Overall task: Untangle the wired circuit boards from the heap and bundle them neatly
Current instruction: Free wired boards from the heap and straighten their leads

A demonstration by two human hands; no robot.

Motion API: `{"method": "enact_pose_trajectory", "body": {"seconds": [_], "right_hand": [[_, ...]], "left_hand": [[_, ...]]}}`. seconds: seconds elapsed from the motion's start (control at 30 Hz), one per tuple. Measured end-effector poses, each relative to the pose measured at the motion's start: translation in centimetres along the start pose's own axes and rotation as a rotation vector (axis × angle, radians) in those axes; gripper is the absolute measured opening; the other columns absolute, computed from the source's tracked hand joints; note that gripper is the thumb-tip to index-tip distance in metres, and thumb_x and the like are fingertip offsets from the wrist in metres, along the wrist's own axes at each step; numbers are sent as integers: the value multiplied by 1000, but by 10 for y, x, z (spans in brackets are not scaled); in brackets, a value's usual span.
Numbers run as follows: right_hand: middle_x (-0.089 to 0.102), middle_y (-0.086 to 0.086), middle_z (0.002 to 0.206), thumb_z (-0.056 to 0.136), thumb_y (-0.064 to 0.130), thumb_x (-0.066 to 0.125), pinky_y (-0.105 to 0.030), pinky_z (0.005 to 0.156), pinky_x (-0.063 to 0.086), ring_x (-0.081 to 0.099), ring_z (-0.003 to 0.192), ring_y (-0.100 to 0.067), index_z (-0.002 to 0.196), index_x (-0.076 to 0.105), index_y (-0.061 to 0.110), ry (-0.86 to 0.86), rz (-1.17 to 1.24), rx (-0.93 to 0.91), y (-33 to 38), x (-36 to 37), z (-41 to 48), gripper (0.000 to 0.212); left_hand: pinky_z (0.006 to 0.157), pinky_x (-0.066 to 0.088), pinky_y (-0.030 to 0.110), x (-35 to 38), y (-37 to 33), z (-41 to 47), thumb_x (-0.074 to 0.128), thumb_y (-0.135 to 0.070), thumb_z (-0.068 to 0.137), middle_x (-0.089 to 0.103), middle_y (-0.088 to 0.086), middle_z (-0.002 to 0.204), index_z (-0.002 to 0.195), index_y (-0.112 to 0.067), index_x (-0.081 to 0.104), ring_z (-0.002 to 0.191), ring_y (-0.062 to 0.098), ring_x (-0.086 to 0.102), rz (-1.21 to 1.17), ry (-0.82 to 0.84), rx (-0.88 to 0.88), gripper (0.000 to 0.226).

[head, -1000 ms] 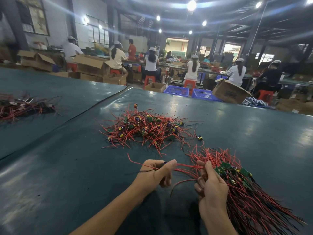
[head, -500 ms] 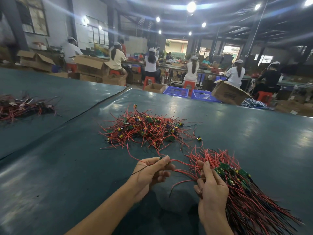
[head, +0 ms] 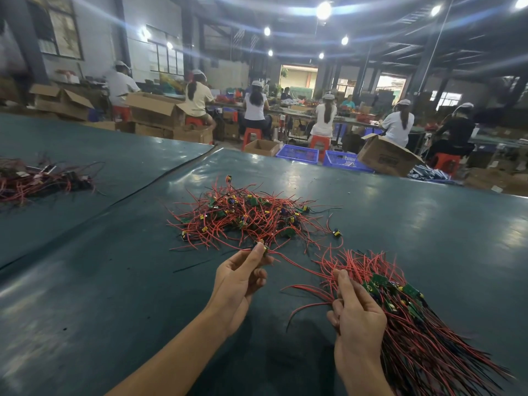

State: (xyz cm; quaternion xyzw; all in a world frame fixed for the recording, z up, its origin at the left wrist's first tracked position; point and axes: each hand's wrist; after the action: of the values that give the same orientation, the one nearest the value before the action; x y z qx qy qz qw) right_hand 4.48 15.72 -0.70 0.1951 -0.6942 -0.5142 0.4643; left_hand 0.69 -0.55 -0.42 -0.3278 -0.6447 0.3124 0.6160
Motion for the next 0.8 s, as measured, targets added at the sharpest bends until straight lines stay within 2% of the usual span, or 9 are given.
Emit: {"method": "enact_pose_trajectory", "body": {"seconds": [0.1,0.17,0.37,0.43,0.53,0.6,0.63,0.7,0.8], "right_hand": [[54,7,55,91,18,65,-17,34,25,29,38,-3,83,72,11,-8,35,4,1,-2,3,13],[59,5,62,92,20,63,-17,33,26,31,38,-3,80,72,11,14,60,24,2,-3,5,18],[46,4,55,84,37,64,-19,37,22,29,40,-6,79,79,10,216,-115,139,-5,3,-4,32],[42,3,54,79,43,66,-22,44,22,29,43,-8,80,80,10,286,-211,152,-7,7,-9,36],[46,-14,54,69,46,69,-26,55,33,39,54,-18,73,70,-10,370,-273,122,-10,13,-18,56],[56,-39,67,69,38,71,-32,65,43,49,66,-23,66,71,-8,384,-293,108,-7,15,-22,46],[61,-41,83,71,33,71,-38,72,47,54,73,-24,66,76,1,388,-298,110,-6,16,-22,33],[69,-31,89,73,28,69,-45,86,53,63,78,-25,64,79,13,389,-292,121,-4,16,-21,20],[75,-17,78,82,20,69,-50,92,54,71,84,-32,65,79,12,358,-290,126,-7,13,-17,22]], "left_hand": [[46,47,20,-2,-4,3,74,-37,67,65,3,67,67,-16,72,49,8,51,-22,-85,-17,21],[46,46,21,-2,-8,4,70,-42,70,58,0,61,68,-15,66,50,10,49,-25,-56,-52,28],[56,41,26,0,-1,-2,65,-47,77,44,-1,57,59,-22,52,52,15,45,162,330,-232,34],[55,43,24,1,6,-3,72,-48,74,42,-5,55,56,-25,59,49,12,44,247,414,-282,32],[51,43,21,2,14,-5,74,-55,66,47,-6,54,64,-23,71,46,9,44,416,473,-319,32],[49,44,22,1,16,-3,77,-55,64,53,0,53,70,-12,72,45,12,48,480,464,-320,43],[50,45,23,-1,17,-2,78,-55,64,55,4,54,74,-3,70,45,14,50,505,452,-313,53],[53,44,23,-4,18,-1,78,-55,66,57,9,58,79,6,66,47,17,51,543,461,-302,64],[48,41,20,-3,19,0,73,-47,70,57,1,49,60,-12,67,41,11,50,567,526,-272,36]]}}
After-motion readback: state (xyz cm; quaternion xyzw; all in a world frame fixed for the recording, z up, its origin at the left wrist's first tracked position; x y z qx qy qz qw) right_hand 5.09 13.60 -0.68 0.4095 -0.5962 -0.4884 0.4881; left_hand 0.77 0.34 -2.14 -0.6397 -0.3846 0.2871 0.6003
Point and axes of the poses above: each hand's wrist, its own z-axis towards the middle knuckle, its own x-axis out of the palm, y = z × x
